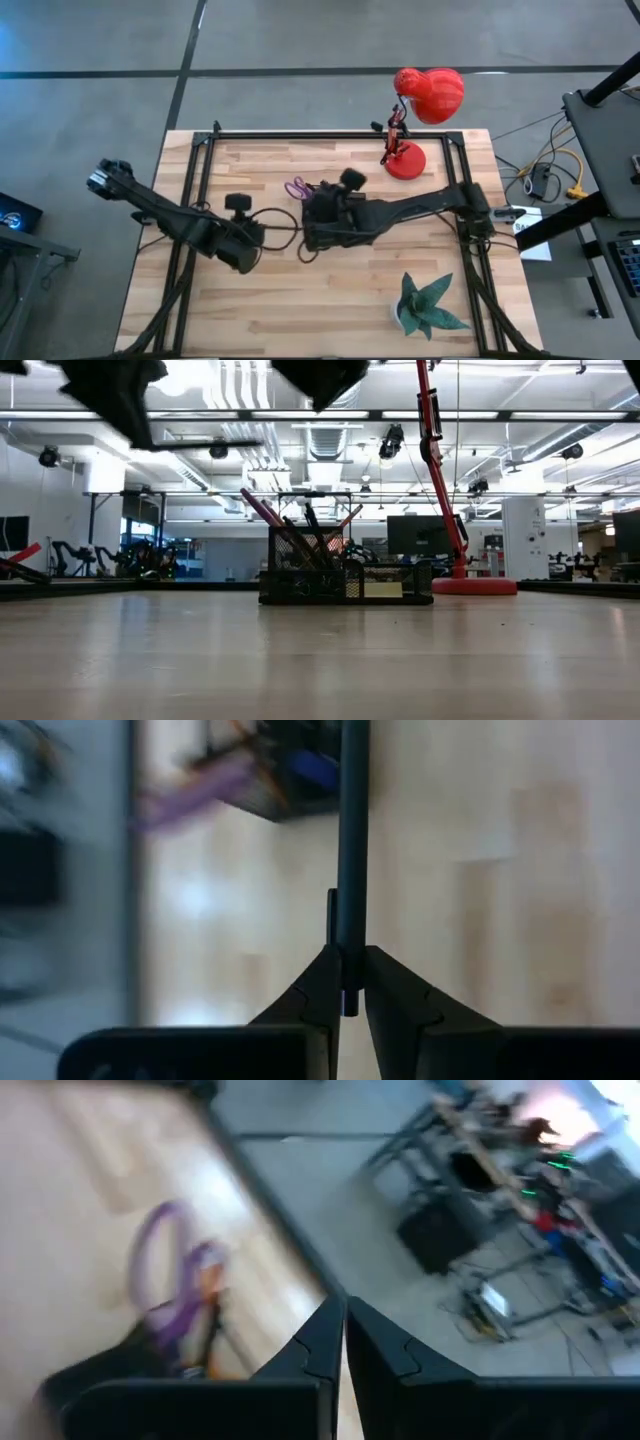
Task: Pick and place office supplies into organizer
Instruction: Put the black pen into the black desk organizer
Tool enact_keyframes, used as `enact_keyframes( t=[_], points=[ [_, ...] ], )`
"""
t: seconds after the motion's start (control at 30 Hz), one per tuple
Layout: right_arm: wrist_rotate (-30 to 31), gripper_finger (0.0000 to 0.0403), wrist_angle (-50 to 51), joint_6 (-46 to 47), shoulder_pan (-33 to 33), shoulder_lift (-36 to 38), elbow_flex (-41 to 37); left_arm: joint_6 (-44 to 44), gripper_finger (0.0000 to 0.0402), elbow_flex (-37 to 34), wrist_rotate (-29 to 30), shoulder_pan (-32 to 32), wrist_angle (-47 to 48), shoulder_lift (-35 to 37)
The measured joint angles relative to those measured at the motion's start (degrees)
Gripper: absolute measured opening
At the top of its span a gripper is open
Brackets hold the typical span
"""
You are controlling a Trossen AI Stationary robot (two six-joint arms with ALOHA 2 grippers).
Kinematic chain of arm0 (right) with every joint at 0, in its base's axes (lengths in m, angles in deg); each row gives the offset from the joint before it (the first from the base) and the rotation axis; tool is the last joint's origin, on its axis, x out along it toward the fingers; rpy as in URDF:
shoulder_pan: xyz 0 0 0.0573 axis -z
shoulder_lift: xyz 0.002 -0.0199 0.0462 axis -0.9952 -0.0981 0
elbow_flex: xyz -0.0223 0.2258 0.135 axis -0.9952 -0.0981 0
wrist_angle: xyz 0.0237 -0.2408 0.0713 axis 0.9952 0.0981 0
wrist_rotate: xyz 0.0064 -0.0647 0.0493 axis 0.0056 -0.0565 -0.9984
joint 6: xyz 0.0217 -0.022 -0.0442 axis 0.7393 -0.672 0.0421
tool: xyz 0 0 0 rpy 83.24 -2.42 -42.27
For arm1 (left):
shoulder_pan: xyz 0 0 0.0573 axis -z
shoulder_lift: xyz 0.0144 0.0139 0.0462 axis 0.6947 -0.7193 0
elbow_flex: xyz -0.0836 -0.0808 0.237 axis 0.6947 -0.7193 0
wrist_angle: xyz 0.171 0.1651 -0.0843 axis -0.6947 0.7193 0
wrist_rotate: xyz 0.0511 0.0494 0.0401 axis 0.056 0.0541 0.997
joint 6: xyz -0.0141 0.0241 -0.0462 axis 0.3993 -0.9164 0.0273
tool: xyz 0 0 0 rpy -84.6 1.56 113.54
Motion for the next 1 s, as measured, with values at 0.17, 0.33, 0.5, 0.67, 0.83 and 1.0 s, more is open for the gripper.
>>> enact_keyframes(
  t=[0.17, 0.33, 0.5, 0.67, 0.83, 1.0],
  points=[
    [4.03, 0.0009, 5.61, 8.22, -1.46, 4.22, -0.13, -16.1, 0.0021, 8.5, 7.33, -2.85, 6.34, -3.48],
    [5.64, 0.0009, 8.96, 16.69, -3.52, 7.86, -0.2, -33.78, 0.0021, 13.62, 13.16, -10.12, 9.82, -8.65],
    [5.65, 0.0009, 9.99, 19.74, -6.06, 9.86, -0.28, -48.3, 0.0021, 17.39, 16.42, -19.01, 10.5, -14.51],
    [5.56, 0.0009, 11.08, 20.8, -7.44, 9.92, -0.58, -55.13, 0.0021, 21.06, 17.75, -24.07, 10.95, -19.85],
    [5.47, 0.0009, 15.7, 27.01, -7.52, 9.87, -1.06, -57.61, 0.0021, 23.54, 16.9, -24.13, 10.37, -23.4],
    [5.45, 0.0009, 20.01, 31.16, -7.27, 9.85, -1.73, -58.32, 0.0021, 24.3, 16.7, -24.15, 7.64, -26.5]
  ],
)
